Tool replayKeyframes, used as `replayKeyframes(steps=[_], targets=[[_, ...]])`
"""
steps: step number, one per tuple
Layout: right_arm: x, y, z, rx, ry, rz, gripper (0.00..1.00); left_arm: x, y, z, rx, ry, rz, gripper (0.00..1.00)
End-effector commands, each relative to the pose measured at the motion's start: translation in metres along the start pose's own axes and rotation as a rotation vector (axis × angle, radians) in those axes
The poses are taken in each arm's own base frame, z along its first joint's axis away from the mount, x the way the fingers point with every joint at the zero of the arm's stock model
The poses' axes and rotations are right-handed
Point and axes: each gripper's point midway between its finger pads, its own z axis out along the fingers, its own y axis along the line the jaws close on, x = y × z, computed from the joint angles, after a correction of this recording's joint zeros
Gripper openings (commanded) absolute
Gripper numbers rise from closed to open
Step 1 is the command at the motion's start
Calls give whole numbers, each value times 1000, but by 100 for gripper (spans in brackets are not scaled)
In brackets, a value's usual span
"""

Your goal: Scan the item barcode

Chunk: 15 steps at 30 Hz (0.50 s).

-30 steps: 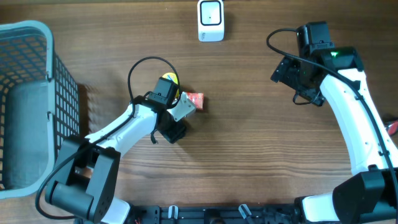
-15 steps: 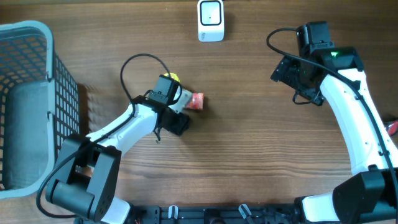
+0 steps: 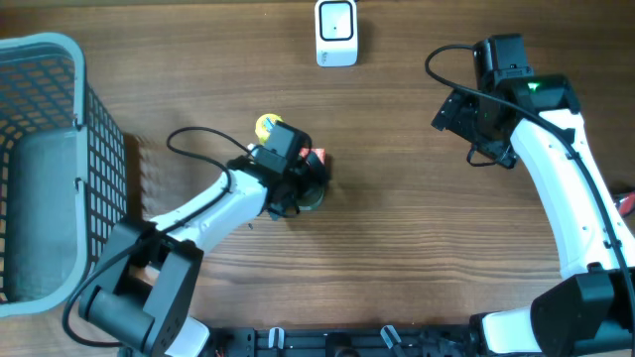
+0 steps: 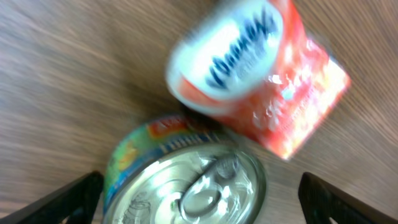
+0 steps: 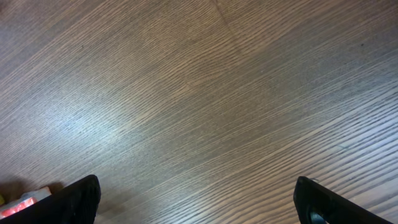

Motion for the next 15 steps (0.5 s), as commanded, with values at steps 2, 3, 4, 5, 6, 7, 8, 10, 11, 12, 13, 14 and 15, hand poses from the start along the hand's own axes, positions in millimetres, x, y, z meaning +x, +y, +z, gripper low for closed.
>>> replayKeyframes(steps=[2,3,4,5,6,7,8,10,11,12,13,14,15], targets=[[-2,-2,5,23,1,-8,100,26,3,9,-36,35,-13,100],[-2,-2,5,23,2,-8,100,29,1,10,-36,32,2,100],[-2,-2,5,24,2,-9,100,31,-2,10,-27,30,33,100],[-2,-2,5,24,2,-10,100,31,-8,8,-8,23,81,100],[-2,-2,5,23,2,-11,100,30,-12,6,4,9,113,100],[-2,-2,5,24,1,-11,100,27,-16,-1,14,-24,139,100],[-2,-2,5,24,2,-11,100,23,-19,-8,23,-51,148,100],[-2,-2,5,24,2,-11,100,18,-30,-26,69,-89,219,100],[-2,-2,5,23,1,-11,100,16,-33,-35,83,-111,248,100],[-2,-2,5,23,1,-11,100,14,-34,-46,86,-136,264,100],[-2,-2,5,23,1,-11,100,10,-31,-57,76,-171,279,100],[-2,-2,5,23,1,-11,100,6,-27,-68,59,-207,292,100],[-2,-2,5,23,1,-10,100,3,-23,-81,44,-244,318,100]])
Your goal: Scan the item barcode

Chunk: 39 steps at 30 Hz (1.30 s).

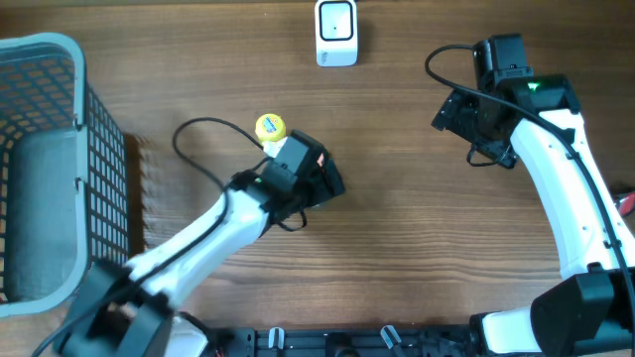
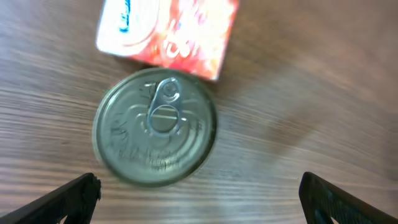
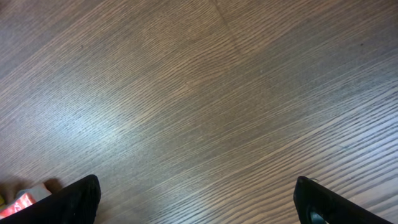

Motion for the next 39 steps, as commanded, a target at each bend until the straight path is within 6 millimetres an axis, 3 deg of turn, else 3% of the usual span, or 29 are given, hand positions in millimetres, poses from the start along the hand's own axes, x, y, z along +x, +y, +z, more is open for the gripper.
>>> replayKeyframes(steps=[1,5,12,13,17,21,28,33,39], targets=[[-2,-2,5,22,2,-10,100,-22,9,-46,-45,-162,142,100],[8,3,5,-6,48,-17,99,-35,-2,-97,9,-291,365,100],[39,48,10,-128,125,-262,100,-64,-3,-204,38,-658,526,100],[44,58,15,-135,129,-289,100,-68,1,-227,27,-735,560,100],[75,94,36,-173,201,-383,100,-82,29,-284,-84,-934,503,100],[115,127,55,-197,251,-523,100,-89,49,-322,-165,-1024,424,100],[166,176,45,-279,195,-697,100,-94,59,-337,-219,-1075,376,100],[170,184,50,-223,105,-724,100,-94,60,-356,-178,-1123,321,100],[187,192,75,-214,145,-742,100,-88,67,-362,-175,-1127,319,100]])
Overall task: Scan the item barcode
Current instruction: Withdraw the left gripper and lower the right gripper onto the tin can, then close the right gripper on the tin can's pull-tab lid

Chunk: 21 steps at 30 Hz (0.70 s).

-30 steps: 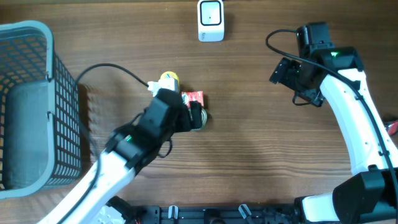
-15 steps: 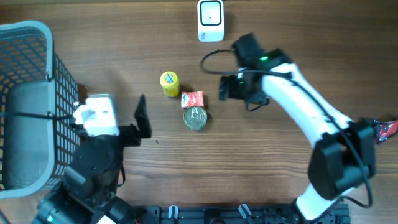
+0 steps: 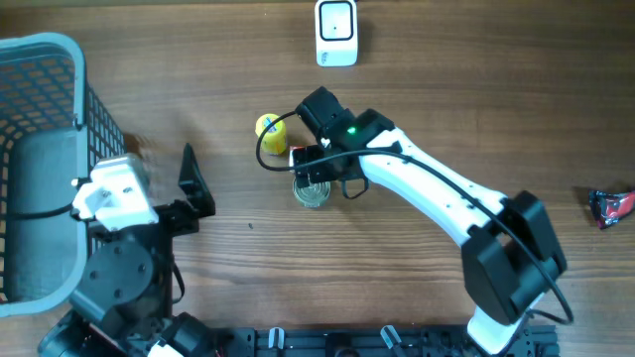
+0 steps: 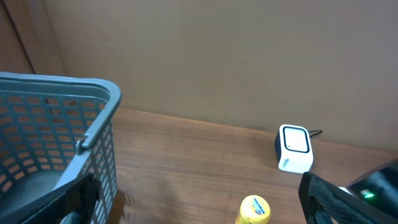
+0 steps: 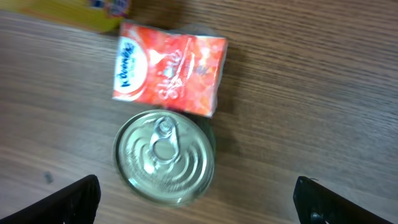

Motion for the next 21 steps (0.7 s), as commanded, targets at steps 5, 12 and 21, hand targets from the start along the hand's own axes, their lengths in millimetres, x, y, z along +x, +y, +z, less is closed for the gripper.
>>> replayKeyframes(steps=[5,12,21], targets=[[5,29,33,0,-8,-64,100,-7,11,-8,-23,-20,-23,100],[8,34,52,1,1,-56,100,-2,12,-8,-27,-2,-6,100],[13,21,64,68,22,-84,100,0,13,-8,-29,6,2,100]])
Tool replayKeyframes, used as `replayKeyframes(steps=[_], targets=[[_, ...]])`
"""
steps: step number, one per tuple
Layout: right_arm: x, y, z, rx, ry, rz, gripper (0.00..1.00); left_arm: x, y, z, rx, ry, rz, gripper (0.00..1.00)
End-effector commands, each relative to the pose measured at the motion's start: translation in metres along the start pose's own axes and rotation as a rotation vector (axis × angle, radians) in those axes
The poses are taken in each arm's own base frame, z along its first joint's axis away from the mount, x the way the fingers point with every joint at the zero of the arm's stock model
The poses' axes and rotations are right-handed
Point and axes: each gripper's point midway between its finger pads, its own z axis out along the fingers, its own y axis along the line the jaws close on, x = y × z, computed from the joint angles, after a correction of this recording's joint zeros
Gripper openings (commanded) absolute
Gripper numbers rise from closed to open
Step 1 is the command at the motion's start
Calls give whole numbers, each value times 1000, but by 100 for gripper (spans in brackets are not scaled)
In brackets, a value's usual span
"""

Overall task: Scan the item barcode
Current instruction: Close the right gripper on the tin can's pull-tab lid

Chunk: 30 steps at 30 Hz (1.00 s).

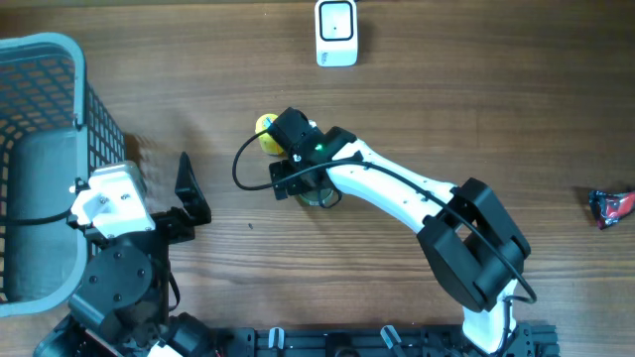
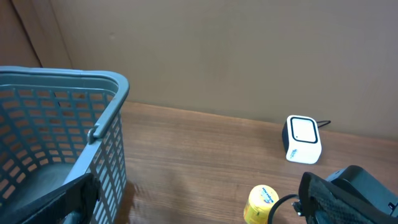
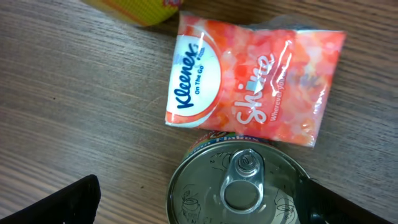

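A silver-topped can (image 3: 239, 186) with a pull ring stands on the table, touching an orange Kleenex tissue pack (image 3: 255, 81) lying just beyond it. My right gripper (image 3: 198, 206) hangs open over the can, one finger on each side of it. From overhead the right wrist (image 1: 298, 149) covers the pack, and only part of the can (image 1: 322, 195) shows. The white scanner (image 1: 335, 33) sits at the far edge. My left gripper (image 2: 193, 208) is open and holds nothing, pulled back to the near left.
A yellow bottle (image 1: 265, 127) stands just left of the right wrist. A large blue basket (image 1: 45, 159) fills the left side, close to the left arm (image 1: 129, 213). A small red item (image 1: 610, 206) lies at the right edge.
My right wrist has shifted a little left and nearer to the can and tissue pack, which now look larger in its view. The left arm has barely moved.
First my left gripper hung open over the can and tissue pack while the right arm stayed at the far right. The left arm then stood back by the basket, and the right gripper was open above the can, now closer to it.
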Motion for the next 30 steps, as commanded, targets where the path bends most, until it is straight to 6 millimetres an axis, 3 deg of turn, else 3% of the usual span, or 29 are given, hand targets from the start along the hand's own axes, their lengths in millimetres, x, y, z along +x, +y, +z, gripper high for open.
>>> replayKeyframes(steps=[1,12,16,21,30], targets=[[12,-15,18,74,56,-20,100,-9,6,-4,-15,-23,-25,100],[-18,10,-56,-38,-40,-58,100,-7,6,-4,-16,-18,-20,100],[-27,-10,-54,73,-89,-55,100,-7,6,-4,-16,-18,-20,100],[-34,-15,-52,109,-115,-112,100,-7,6,-4,-12,-17,-24,100],[-18,-19,-6,131,-14,-104,100,-7,6,-4,-12,-17,-24,100]])
